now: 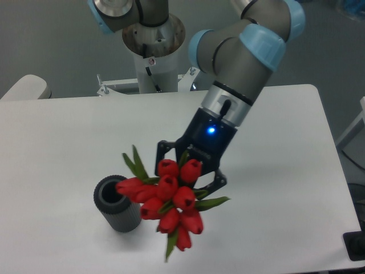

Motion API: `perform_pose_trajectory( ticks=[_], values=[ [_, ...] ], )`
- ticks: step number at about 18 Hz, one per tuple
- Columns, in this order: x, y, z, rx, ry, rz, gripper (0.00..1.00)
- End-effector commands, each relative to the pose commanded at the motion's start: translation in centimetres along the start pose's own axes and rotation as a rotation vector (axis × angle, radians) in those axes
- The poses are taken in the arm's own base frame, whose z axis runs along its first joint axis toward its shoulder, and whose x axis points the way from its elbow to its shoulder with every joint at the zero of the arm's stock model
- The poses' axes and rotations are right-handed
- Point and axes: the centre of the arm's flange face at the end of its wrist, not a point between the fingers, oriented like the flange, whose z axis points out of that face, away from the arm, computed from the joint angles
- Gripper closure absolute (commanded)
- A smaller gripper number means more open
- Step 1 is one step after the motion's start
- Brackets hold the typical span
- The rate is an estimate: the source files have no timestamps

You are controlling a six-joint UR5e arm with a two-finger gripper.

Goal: Insert the flowers into the vase
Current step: 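Carry the red tulip bouquet with the gripper over the grey vase, then lower the tulip stems into the vase opening with the gripper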

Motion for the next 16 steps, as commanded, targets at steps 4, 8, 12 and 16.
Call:
perform_pose_trajectory(
  ticks=[4, 8, 12, 16],
  values=[
    [1.4, -0.7, -0.2, 0.017, 0.026, -0.056, 0.68],
    [4.6, -1.9, 0.4, 0.018, 0.054, -0.026, 0.68],
    [6.9, -2.6, 1.3, 0.016, 0.079, 0.0, 0.68],
    [8.1, -2.8, 2.3, 0.012, 0.099, 0.021, 0.68]
  ],
)
